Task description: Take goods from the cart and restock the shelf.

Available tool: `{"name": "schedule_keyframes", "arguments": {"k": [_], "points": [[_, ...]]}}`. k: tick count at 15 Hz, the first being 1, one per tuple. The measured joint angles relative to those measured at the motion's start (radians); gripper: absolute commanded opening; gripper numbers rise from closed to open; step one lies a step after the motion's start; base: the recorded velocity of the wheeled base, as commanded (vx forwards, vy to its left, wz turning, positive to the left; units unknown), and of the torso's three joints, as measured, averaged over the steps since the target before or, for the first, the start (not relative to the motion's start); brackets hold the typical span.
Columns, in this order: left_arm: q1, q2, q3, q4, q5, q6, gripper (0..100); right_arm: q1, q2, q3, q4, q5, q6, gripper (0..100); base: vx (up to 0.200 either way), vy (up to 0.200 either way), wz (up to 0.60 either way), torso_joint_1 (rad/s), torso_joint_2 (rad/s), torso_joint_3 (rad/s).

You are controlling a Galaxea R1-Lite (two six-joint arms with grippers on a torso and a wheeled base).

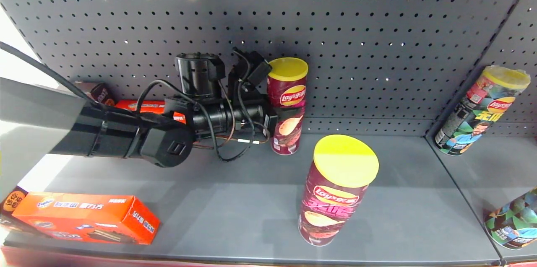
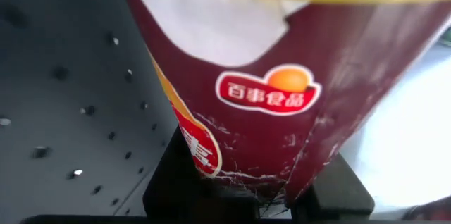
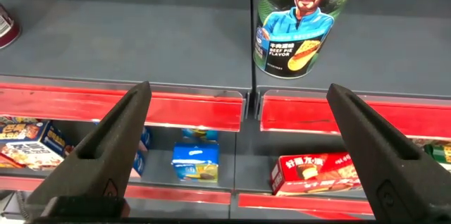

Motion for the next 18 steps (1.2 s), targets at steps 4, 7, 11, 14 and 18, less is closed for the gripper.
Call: {"name": "schedule_keyframes", "arguments": {"k": [4, 7, 11, 14, 18], "points": [[-0.004, 0.046, -0.009, -0.01, 0.001, 0.002, 0, 0.0, 0.0, 0.0, 0.0, 0.0, 0.0, 100, 0.0, 0.0, 0.0, 0.0, 0.0, 0.0], [-0.003, 0.057, -0.004, 0.001, 0.003, -0.002, 100, 0.0, 0.0, 0.0, 0.0, 0.0, 0.0, 100, 0.0, 0.0, 0.0, 0.0, 0.0, 0.0], [0.012, 0.013, 0.031, 0.068, 0.003, -0.008, 100, 0.0, 0.0, 0.0, 0.0, 0.0, 0.0, 100, 0.0, 0.0, 0.0, 0.0, 0.0, 0.0], [0.024, -0.048, 0.085, 0.111, 0.014, -0.001, 100, 0.0, 0.0, 0.0, 0.0, 0.0, 0.0, 100, 0.0, 0.0, 0.0, 0.0, 0.0, 0.0], [0.029, -0.126, 0.188, 0.107, 0.143, 0.046, 100, 0.0, 0.0, 0.0, 0.0, 0.0, 0.0, 100, 0.0, 0.0, 0.0, 0.0, 0.0, 0.0]]}}
